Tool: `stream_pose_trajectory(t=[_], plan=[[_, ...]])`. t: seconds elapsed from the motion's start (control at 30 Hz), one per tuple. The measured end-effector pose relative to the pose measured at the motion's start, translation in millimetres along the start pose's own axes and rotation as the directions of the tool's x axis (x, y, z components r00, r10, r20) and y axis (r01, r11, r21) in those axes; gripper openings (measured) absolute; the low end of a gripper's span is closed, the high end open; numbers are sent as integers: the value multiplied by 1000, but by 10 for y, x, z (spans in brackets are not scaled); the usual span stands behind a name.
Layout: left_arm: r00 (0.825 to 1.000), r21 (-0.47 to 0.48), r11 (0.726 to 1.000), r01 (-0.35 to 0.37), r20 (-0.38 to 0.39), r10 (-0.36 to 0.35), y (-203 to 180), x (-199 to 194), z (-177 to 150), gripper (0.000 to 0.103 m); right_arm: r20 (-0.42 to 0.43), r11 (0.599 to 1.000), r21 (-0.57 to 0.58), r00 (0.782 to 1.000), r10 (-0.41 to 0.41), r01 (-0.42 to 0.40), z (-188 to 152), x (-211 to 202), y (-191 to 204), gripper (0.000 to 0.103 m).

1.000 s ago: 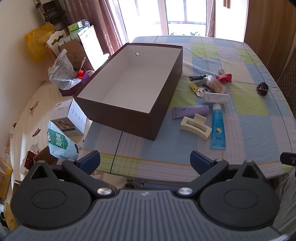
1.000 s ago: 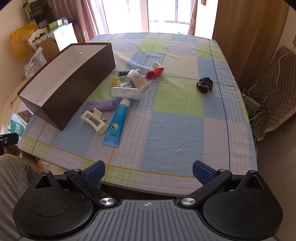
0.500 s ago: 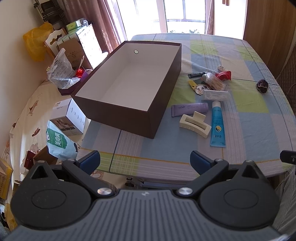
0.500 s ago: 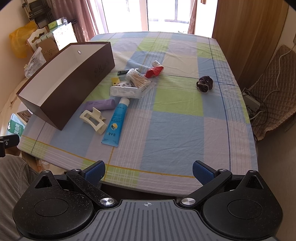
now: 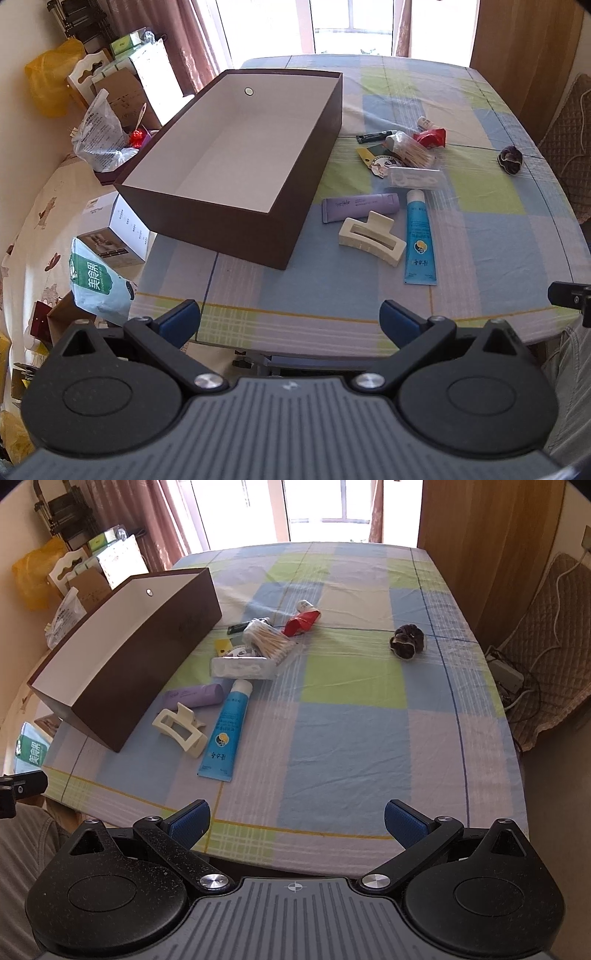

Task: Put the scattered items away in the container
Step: 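Lower the left gripper onto the cream hair claw clip and close it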

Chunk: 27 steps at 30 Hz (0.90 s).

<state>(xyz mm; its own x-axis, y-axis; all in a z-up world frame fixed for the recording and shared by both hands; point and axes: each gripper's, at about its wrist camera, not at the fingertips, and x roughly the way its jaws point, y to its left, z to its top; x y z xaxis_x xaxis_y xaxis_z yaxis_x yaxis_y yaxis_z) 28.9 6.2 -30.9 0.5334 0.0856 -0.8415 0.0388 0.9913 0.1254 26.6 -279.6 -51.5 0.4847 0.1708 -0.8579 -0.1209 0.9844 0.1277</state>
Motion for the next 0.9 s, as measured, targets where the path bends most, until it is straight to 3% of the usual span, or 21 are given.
stream_pose_trajectory(t=[0.3,0.63,0.9], plan=[[997,67,995,76,2,-77,-253,295,90,100,-25,997,76,1000,2,0,34,213,-228,103],[995,67,993,93,-24,-92,-426,723,192,98,-9,994,113,1000,6,-5,200,666,-458,103],[993,26,994,109,-50,-108,-518,1168,282,87,-8,988,154,1000,21,-19,357,1012,-618,103]])
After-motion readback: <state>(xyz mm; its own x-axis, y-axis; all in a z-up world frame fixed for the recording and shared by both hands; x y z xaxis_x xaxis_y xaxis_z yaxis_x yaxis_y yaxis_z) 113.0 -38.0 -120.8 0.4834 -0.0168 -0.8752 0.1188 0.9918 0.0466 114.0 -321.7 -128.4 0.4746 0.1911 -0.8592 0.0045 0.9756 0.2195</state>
